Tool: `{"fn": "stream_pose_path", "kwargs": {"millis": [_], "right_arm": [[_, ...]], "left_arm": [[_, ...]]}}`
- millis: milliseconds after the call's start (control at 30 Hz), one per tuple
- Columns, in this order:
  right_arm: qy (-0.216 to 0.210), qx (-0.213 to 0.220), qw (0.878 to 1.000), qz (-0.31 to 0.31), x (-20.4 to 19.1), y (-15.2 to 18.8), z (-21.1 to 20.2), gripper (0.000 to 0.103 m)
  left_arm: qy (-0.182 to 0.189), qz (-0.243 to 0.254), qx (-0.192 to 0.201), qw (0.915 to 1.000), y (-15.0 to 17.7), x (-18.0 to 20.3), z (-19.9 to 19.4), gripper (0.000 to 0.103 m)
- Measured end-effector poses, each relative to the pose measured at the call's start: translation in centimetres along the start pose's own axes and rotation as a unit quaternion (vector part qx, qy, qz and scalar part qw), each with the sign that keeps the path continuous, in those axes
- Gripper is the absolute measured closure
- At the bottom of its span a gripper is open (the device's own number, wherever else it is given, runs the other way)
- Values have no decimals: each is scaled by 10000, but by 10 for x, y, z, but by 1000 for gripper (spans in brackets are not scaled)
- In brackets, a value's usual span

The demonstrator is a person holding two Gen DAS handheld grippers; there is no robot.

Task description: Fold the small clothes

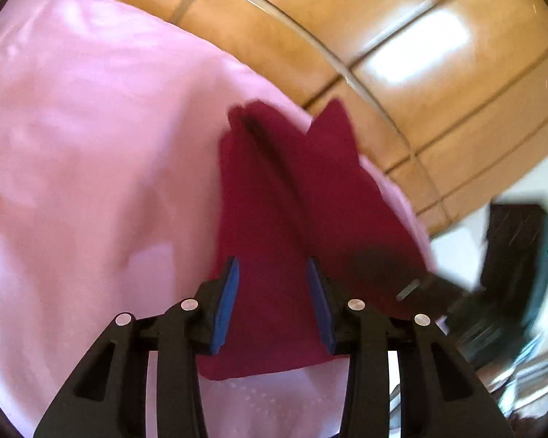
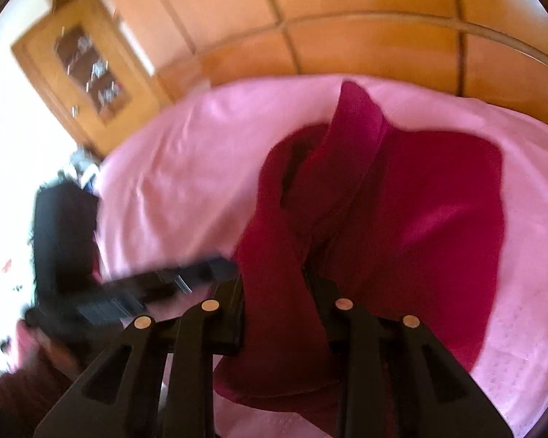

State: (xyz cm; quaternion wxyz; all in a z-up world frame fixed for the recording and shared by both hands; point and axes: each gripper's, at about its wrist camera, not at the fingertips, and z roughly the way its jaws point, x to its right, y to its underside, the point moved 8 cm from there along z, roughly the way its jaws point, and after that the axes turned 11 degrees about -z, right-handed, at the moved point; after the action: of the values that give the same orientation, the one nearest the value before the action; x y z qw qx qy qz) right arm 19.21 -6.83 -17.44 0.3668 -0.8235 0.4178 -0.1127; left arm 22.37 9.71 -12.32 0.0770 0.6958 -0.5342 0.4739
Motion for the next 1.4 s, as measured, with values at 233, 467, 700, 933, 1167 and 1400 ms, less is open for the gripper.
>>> {"fn": "stream_pose_path", "kwargs": {"millis": [233,467,700,933,1167,1400], "right_arm": [[-321,400,9964,-668,-24,2,-21,49],[-552,952,9934,-317,2,34,-96,48],[430,666,9965,269,65,93,-121,48],[637,441,9970,-14,58,99,-87,49],[1209,444,9901,-550,46,94,-79,93],[1154,127,9903,-764,38,111,-48,93]], "left_arm": [[541,-442,100,9975,-22,3,-19,61],[718,-291,-160,9969,-27,26,-13,44],[478,-113,-858,9951,-21,39,28,35],[66,143,-1038,9945,-14,42,53,82],[164,491,-271,9983,-27,51,7,91],[-1121,706,-349,9906,1,-18,38,91]]}}
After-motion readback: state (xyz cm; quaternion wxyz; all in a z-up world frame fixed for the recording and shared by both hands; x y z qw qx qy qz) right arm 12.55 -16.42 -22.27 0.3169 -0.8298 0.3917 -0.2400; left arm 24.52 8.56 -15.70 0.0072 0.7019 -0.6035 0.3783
